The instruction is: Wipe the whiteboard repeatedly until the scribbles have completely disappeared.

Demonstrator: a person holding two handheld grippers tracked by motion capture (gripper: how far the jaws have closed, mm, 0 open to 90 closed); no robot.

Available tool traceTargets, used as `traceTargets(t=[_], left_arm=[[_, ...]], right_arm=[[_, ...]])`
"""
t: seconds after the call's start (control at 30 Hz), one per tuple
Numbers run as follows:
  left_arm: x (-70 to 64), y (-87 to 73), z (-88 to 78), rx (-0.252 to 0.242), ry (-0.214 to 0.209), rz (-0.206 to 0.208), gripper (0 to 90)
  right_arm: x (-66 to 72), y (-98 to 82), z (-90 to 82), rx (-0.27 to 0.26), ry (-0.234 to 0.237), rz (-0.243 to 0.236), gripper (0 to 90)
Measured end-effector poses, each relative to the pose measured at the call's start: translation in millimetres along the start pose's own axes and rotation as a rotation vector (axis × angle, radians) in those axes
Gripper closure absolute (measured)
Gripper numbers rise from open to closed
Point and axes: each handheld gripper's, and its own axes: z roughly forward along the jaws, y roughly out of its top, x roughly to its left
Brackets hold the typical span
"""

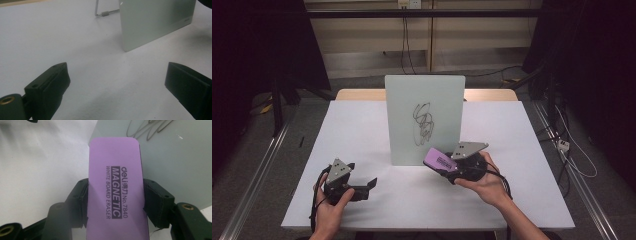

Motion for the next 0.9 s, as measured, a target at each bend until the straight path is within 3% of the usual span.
traceTargets(t=[0.3,0.57,0.9], left_arm=[[-0.3,0.6,1.5,0.003,-0.007,0.005,5.5],[0.6,1.3,-1.7,0.001,-0.003,0.009,5.4],[1.0,2.1,0.2,0.004,-0.004,0.017,5.4]], right_arm=[[0.5,3.8,-4.6,-0.043,-0.026,-0.008,41.6],[1.6,12.9,-11.0,-0.087,-0.080,-0.068,41.6],[0.4,18.2,-11.7,-0.116,-0.128,-0.096,41.6]])
